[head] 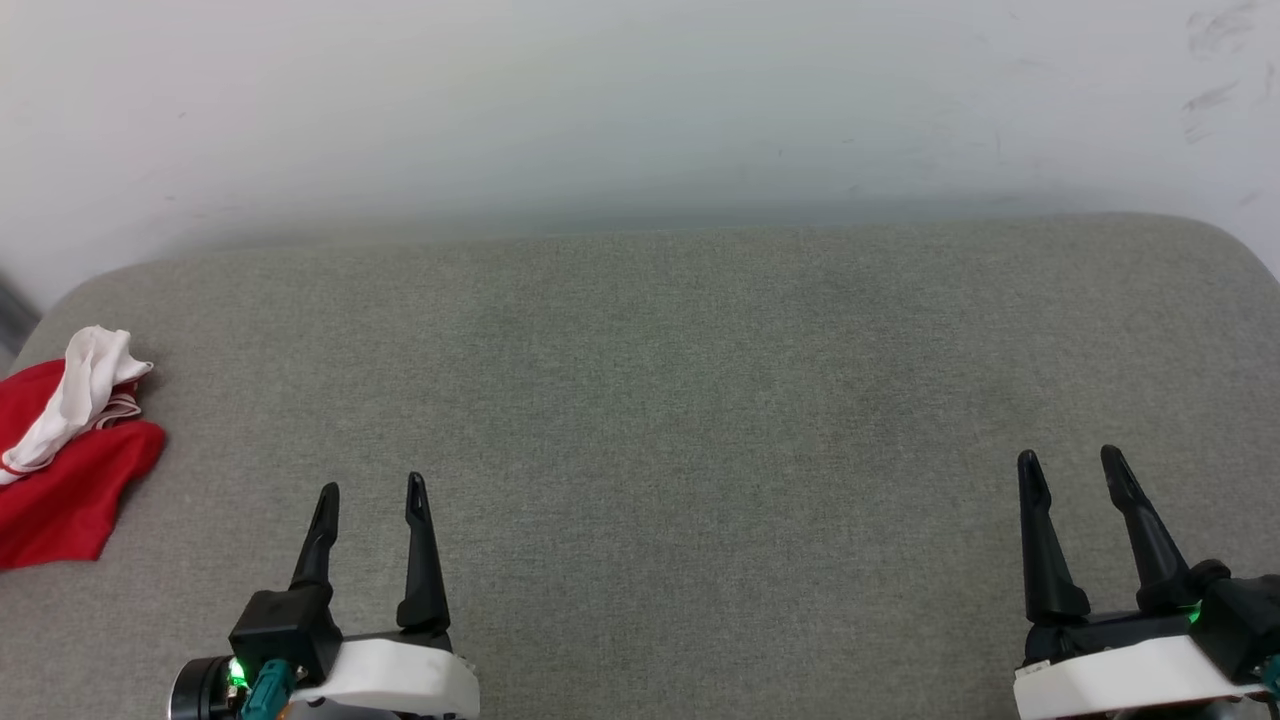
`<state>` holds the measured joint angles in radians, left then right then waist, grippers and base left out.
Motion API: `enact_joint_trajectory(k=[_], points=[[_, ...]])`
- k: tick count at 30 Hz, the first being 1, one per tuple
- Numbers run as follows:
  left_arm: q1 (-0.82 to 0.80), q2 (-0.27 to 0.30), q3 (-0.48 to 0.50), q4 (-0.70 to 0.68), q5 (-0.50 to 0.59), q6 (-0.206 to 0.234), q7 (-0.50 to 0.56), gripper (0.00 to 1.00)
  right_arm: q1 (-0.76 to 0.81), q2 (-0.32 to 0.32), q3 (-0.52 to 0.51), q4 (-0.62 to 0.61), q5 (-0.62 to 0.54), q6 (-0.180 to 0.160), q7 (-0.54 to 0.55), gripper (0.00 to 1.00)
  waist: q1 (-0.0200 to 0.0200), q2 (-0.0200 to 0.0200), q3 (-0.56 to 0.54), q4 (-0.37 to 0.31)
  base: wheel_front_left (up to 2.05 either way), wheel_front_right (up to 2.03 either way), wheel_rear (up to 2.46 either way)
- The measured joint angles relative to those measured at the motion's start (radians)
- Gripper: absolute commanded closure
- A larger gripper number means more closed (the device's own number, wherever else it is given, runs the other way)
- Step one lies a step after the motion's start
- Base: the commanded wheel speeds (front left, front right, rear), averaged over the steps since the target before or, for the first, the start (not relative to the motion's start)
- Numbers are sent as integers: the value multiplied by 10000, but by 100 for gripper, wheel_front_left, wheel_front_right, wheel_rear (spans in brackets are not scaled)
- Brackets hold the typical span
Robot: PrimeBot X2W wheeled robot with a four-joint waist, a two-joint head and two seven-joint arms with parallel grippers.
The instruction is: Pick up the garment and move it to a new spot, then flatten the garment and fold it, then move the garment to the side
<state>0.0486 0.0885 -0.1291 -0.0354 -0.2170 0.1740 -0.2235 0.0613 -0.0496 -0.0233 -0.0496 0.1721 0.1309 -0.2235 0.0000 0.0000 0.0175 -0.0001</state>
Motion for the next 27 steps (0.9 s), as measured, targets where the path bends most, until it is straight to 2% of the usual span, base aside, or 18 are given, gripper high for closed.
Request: enact_joint_trajectory(k=[12, 22, 27], points=[[117, -255, 351, 88, 861, -422, -226, 0, 122, 0, 75, -92, -242, 0, -224, 0, 0, 0, -21, -11, 0, 0, 0], [185, -345, 516, 132, 1536, -529, -366, 0, 226, 0, 77, -117, -426, 0, -393, 0, 0, 0, 1, -32, 0, 0, 0], [186, -360, 608, 178, 1524, -596, -368, 0, 251, -2, 121, -23, -215, 0, -399, 0, 0, 0, -1, -43, 0, 0, 0]])
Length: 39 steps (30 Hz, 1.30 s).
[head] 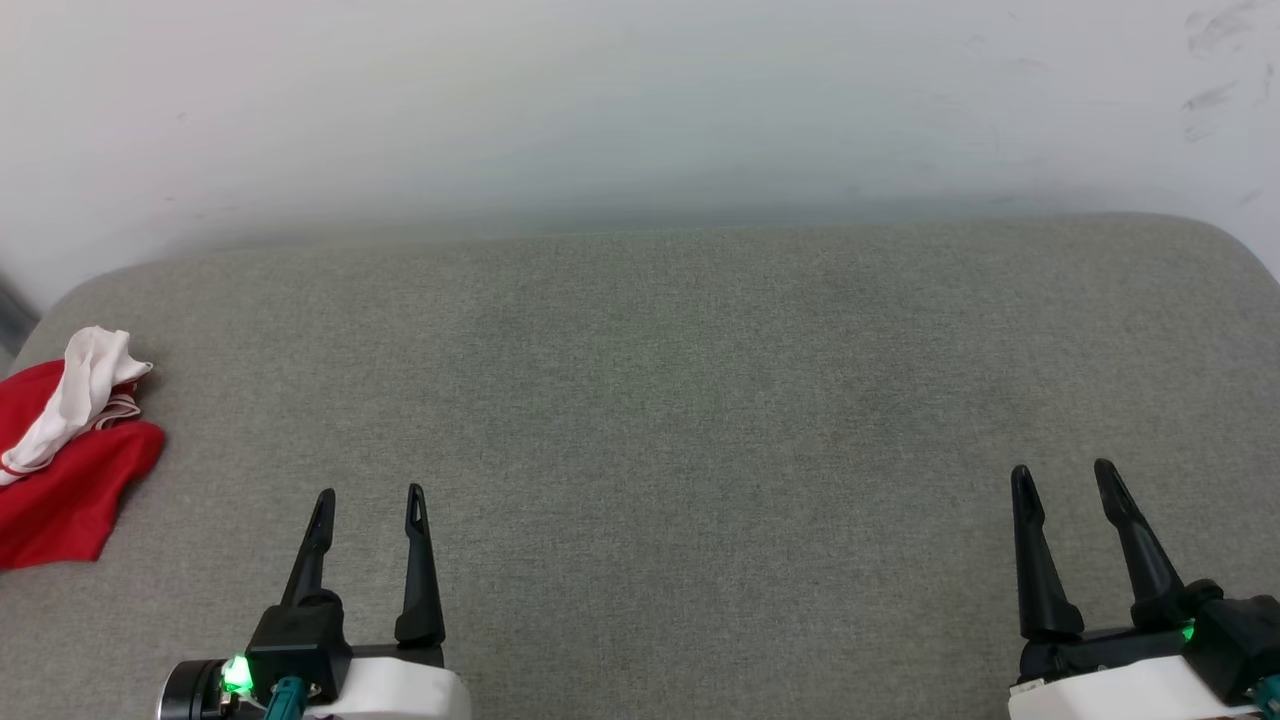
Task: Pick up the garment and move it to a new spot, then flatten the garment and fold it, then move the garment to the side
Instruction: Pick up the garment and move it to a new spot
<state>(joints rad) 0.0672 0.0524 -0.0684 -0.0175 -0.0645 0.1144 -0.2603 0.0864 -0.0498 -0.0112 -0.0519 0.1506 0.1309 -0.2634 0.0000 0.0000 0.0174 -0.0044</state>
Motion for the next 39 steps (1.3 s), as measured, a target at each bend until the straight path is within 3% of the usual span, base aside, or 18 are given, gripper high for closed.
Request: enact_joint_trajectory(k=[10, 18, 39], points=[[-1, -12, 54, 58, -82, -56, 0, 0, 26, 0, 42, 40, 65, 0, 0, 0, 0, 0, -10, 105, 0, 0, 0], [-11, -17, 98, 157, -190, 40, -27, 0, 124, -2, 98, -65, -140, 0, 0, 0, 0, 0, -39, 595, 0, 0, 0], [286, -17, 453, 176, -487, 132, -27, 0, 460, -2, 372, -234, -384, 0, 0, 0, 0, 0, -243, 3268, 0, 0, 0]])
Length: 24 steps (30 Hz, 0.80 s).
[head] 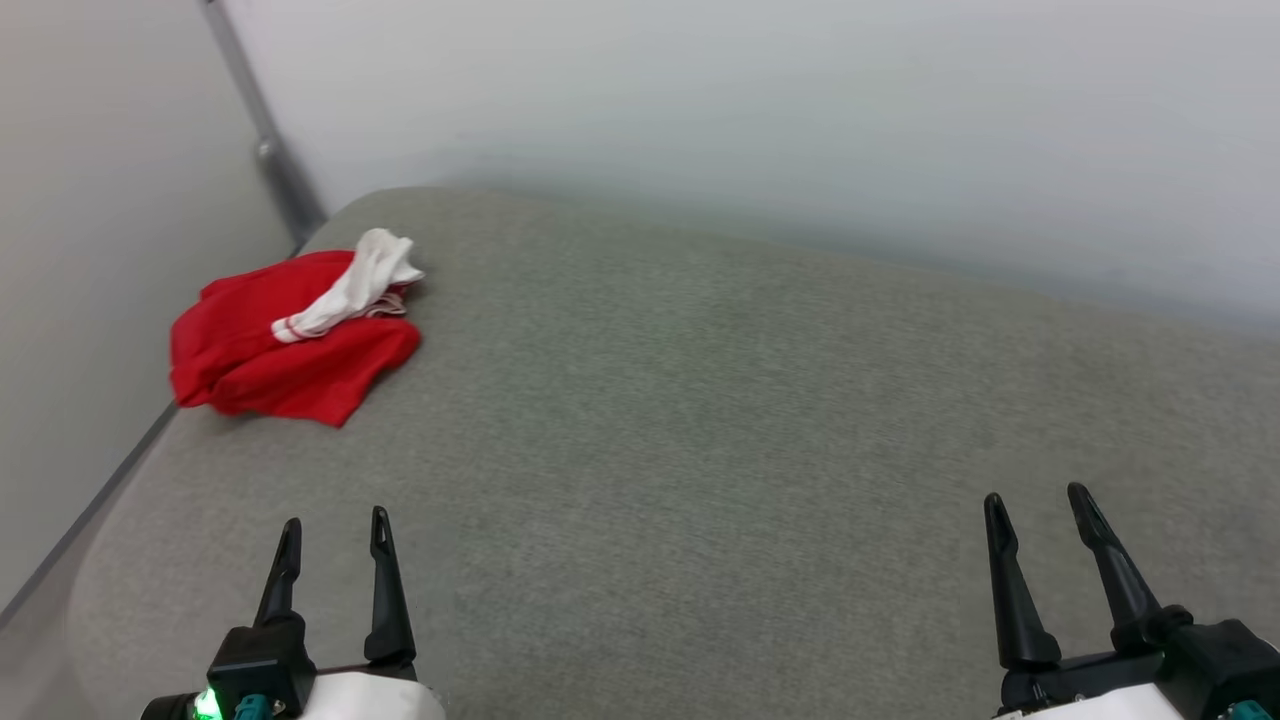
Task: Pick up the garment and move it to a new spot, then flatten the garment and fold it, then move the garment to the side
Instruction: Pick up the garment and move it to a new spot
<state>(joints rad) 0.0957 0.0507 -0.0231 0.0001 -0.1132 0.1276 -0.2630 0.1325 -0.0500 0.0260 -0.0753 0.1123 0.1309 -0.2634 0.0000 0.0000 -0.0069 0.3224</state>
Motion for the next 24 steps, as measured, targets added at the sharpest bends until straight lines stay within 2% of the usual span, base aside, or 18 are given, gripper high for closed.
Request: enact_joint_trajectory(k=[7, 12, 20, 24], points=[[119, 0, 274, -13, -61, 33, 0, 0, 58, 0, 102, 17, -104, 0, -2, 0, 0, 0, -42, 907, 0, 0, 0], [225, 2, 466, 86, -228, 86, 0, 0, 107, 0, 107, 44, -111, 0, -2, 0, 0, 0, -75, 1305, 0, 0, 0], [92, -6, 786, 217, -512, 132, 0, 0, 74, 2, 104, 63, -259, 2, 0, 0, 0, 0, 141, 1280, 0, 0, 0], [-686, 44, 1411, 267, -322, -345, 0, 0, -69, 0, 56, 33, -422, 2, -2, 0, 0, 0, 416, 1135, 0, 0, 0]])
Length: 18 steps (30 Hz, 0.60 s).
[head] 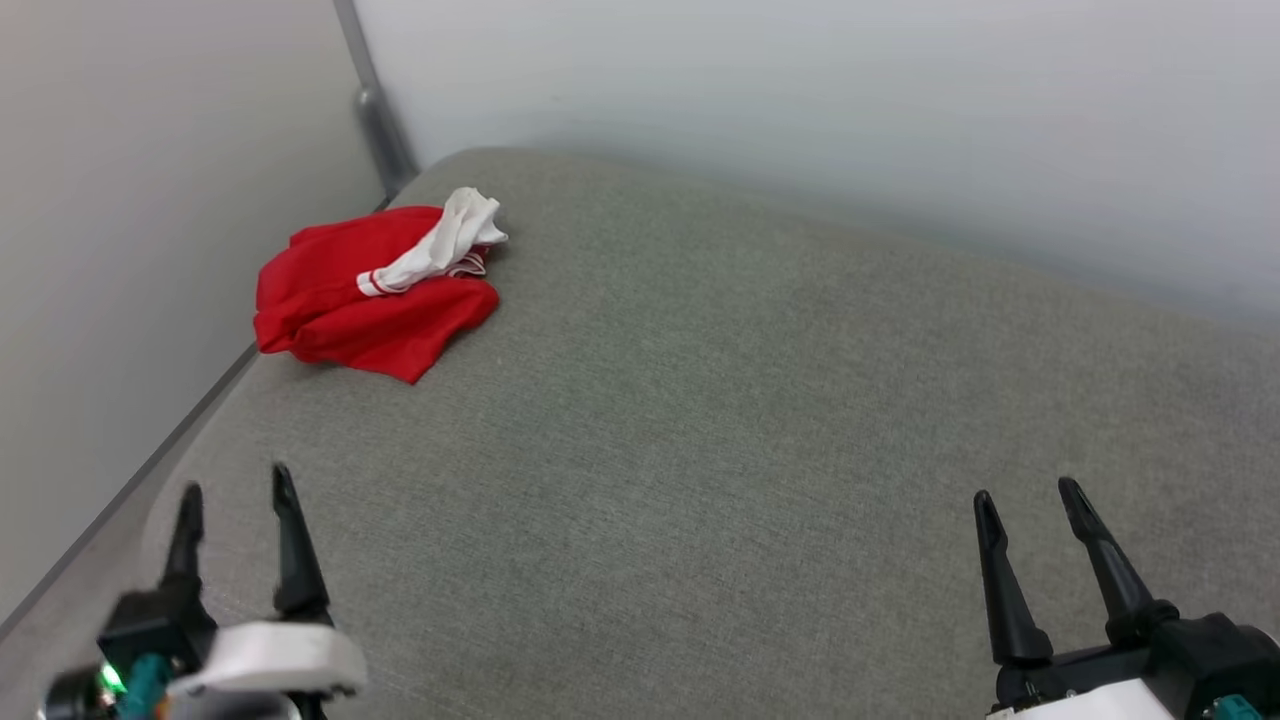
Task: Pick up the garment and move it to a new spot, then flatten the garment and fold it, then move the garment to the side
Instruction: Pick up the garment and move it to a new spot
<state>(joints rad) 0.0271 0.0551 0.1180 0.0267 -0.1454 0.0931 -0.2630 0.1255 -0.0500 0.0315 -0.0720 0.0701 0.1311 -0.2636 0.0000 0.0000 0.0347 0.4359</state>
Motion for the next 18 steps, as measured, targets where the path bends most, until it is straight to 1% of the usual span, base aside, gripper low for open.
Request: enact_joint_trajectory(k=[4, 6, 9, 11, 14, 18], points=[[-1328, 353, 769, 224, -63, -523, 0, 0, -267, 2, -167, -125, -324, 0, 0, 0, 0, 0, 457, -142, 0, 0, 0], [-2075, 742, 1047, 474, -17, -779, 0, 0, -457, 0, -244, -211, -531, 0, 0, 0, 0, 0, 748, -218, 0, 0, 0], [-3299, 1151, 1609, 686, -234, -1057, -2, 0, -741, 6, -362, -360, -796, 0, 0, 0, 1, 0, 1242, -347, 0, 0, 0], [-4006, 1595, 1900, 965, -265, -1279, 0, 0, -962, 2, -437, -504, -988, 0, 0, 0, 1, 0, 1609, -450, 0, 0, 0], [-5087, 2146, 2372, 1388, -585, -1561, 0, 0, -1280, 4, -577, -744, -1271, 0, 0, 0, 2, 0, 2206, -612, 0, 0, 0], [-6264, 2947, 2516, 2222, -685, -1864, -2, 0, -1636, 4, -771, -1030, -1597, 0, 2, 0, 2, 0, 3036, -813, 0, 0, 0]])
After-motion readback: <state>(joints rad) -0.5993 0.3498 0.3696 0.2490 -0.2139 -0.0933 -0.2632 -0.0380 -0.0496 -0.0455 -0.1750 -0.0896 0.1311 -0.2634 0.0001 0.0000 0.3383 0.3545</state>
